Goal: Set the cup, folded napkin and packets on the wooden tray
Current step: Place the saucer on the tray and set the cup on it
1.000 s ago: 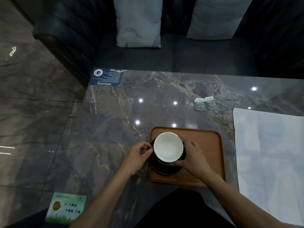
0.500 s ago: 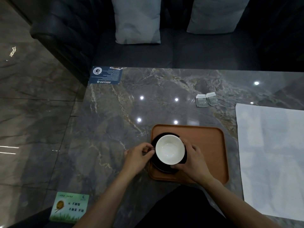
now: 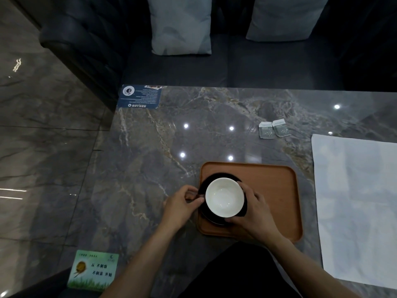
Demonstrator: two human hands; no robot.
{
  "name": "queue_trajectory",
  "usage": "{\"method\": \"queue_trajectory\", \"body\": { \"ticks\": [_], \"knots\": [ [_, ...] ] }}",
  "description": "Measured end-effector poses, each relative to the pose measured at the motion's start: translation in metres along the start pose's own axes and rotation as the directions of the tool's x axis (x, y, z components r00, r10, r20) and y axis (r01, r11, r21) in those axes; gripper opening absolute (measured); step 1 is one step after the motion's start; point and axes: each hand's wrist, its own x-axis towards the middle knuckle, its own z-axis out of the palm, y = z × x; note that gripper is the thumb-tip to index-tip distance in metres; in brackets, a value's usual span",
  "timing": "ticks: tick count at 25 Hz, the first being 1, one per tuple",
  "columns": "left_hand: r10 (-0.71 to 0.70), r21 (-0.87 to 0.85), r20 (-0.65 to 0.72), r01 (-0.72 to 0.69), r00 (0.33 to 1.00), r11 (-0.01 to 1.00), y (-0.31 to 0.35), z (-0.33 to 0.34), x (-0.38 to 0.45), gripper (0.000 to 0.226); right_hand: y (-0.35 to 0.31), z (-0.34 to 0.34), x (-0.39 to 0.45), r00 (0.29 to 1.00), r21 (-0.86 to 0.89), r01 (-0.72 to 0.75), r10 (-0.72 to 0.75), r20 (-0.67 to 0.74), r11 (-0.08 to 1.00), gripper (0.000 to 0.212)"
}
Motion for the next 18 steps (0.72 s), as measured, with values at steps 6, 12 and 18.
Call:
{"method": "queue_trajectory", "body": {
  "ticks": [6, 12, 18],
  "knots": [
    [-0.046, -0.107, -0.008, 0.045, 0.999, 0.993, -0.006, 0.005, 0.001, 0.022, 0.000, -0.002, 0.001, 1.000, -0.002, -0.005, 0.005, 0.014, 1.000, 0.108],
    [-0.040, -0.098, -0.007, 0.039, 0.999, 0.994, -0.008, 0.006, 0.001, 0.021, -0.001, -0.003, -0.001, 1.000, 0.008, -0.014, 0.014, 0.010, 1.000, 0.105],
    [-0.042, -0.120, -0.013, 0.040, 0.999, 0.992, -0.011, 0.008, -0.001, 0.020, 0.000, -0.003, 0.000, 1.000, 0.005, -0.026, 0.026, 0.011, 1.000, 0.107]
  ]
}}
